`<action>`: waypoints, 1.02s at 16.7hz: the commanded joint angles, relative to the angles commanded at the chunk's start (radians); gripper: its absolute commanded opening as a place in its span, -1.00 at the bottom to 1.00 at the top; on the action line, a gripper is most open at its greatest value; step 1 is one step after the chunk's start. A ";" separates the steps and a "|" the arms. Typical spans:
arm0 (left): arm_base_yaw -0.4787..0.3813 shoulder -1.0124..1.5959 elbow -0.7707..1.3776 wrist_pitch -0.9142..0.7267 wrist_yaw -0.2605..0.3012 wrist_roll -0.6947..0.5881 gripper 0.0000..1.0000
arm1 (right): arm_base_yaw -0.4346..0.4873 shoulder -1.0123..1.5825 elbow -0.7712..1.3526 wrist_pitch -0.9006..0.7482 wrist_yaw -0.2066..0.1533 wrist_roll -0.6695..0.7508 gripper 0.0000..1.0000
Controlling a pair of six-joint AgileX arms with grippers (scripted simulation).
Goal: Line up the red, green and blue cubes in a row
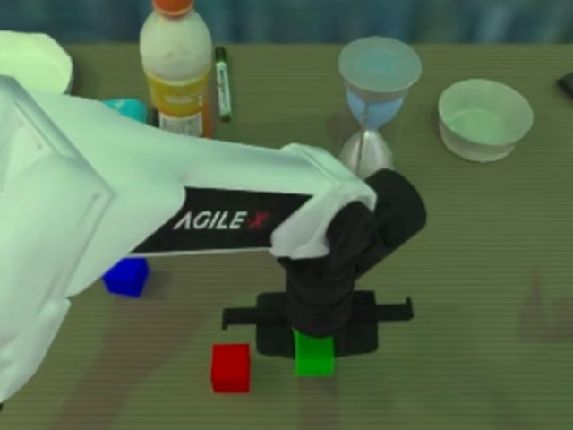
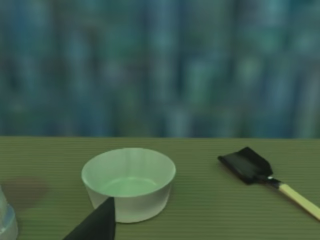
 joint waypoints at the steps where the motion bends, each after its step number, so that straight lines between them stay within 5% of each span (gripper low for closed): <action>1: 0.000 0.000 0.000 0.000 0.000 0.000 -0.55 | 0.000 0.000 0.000 0.000 0.000 0.000 1.00; 11: 0.000 0.000 0.000 0.000 0.000 0.000 0.96 | 0.000 0.000 0.000 0.000 0.000 0.000 1.00; 17: 0.000 0.000 0.000 0.000 0.000 0.000 1.00 | 0.000 0.000 0.000 0.000 0.000 0.000 1.00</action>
